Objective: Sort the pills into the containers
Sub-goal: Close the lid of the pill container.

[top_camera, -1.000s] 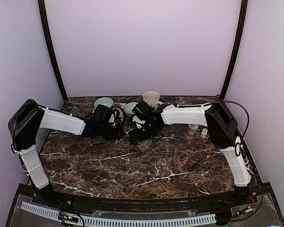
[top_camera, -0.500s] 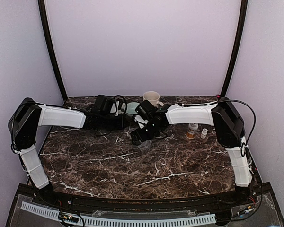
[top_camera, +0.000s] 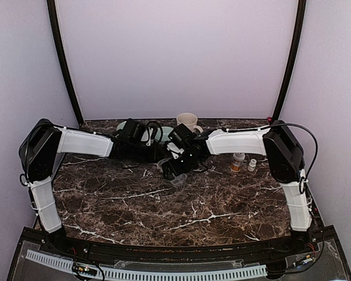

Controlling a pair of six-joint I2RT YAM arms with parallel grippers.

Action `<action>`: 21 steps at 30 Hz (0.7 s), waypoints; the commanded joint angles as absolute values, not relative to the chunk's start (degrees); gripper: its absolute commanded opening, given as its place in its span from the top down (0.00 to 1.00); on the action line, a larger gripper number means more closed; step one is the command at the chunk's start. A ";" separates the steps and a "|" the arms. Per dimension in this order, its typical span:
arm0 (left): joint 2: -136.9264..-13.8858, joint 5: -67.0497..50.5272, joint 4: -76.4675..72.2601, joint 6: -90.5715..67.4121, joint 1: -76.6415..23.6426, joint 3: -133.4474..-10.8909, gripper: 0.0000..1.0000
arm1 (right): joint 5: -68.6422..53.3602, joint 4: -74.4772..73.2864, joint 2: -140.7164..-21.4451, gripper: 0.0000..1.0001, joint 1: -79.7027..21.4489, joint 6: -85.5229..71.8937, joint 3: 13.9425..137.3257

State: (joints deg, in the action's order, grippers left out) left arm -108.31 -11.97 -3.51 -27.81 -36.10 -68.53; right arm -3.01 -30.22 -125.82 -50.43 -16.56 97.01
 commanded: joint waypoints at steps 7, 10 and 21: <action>-110.65 -13.79 -1.90 -26.20 -35.60 -71.08 0.92 | -3.32 -28.45 -122.37 0.06 -49.83 -16.53 95.98; -111.45 -13.89 -1.67 -26.21 -35.60 -71.19 0.92 | -3.46 -28.39 -122.43 0.06 -49.83 -16.55 96.00; -112.43 -13.36 -1.28 -26.30 -35.60 -70.37 0.92 | -4.04 -28.39 -122.87 0.06 -49.83 -16.55 96.47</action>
State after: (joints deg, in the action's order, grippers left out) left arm -112.55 -13.08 -2.85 -27.18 -36.10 -70.13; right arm -3.27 -29.61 -124.29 -50.17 -16.56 96.51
